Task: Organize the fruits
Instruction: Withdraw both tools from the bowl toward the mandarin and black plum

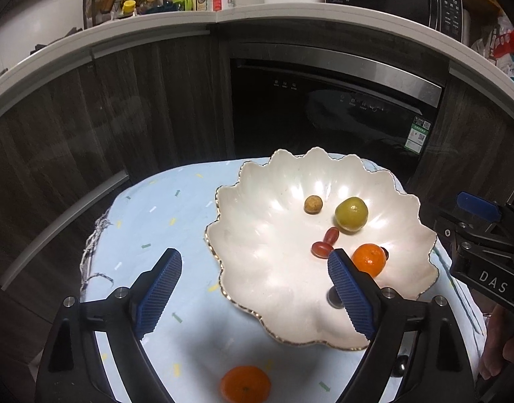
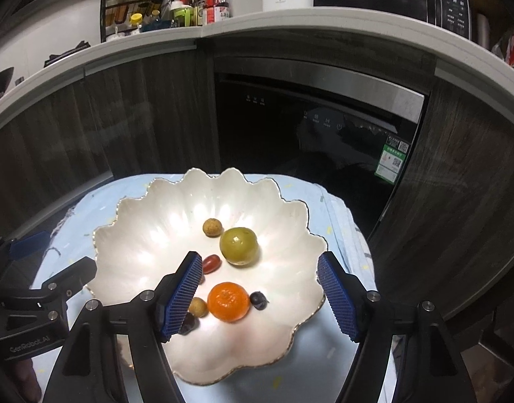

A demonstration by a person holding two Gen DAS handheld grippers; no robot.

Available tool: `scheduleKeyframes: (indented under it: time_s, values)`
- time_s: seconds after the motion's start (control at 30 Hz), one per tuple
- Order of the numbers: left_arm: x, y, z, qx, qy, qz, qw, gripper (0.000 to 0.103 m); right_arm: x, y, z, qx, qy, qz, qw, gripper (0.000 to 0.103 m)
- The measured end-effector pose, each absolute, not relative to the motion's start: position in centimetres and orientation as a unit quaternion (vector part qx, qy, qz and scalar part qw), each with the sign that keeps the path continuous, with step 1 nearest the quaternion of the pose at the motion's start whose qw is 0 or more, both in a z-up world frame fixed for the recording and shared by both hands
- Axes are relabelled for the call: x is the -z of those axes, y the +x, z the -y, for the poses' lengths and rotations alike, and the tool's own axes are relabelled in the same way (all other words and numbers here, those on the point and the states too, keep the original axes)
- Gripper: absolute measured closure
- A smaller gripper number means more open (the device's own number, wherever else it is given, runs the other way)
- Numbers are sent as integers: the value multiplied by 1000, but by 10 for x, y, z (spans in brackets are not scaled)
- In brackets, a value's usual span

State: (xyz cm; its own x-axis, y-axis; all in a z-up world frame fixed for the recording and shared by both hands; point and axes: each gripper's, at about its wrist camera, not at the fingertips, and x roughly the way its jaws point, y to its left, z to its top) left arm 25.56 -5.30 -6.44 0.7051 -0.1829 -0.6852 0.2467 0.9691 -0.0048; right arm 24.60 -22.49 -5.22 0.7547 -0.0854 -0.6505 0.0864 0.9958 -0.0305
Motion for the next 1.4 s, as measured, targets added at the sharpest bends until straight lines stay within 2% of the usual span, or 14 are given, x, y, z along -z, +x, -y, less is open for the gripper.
scheduleKeyframes:
  time_s: [0.6,1.4]
  values:
    - [49,214,31,106,33,-355,928,8,28,203,205,51,-5,-328,943,31]
    - [73,165,3,93,24,-360,928,8,42,150,184,79,1,-333,940,31]
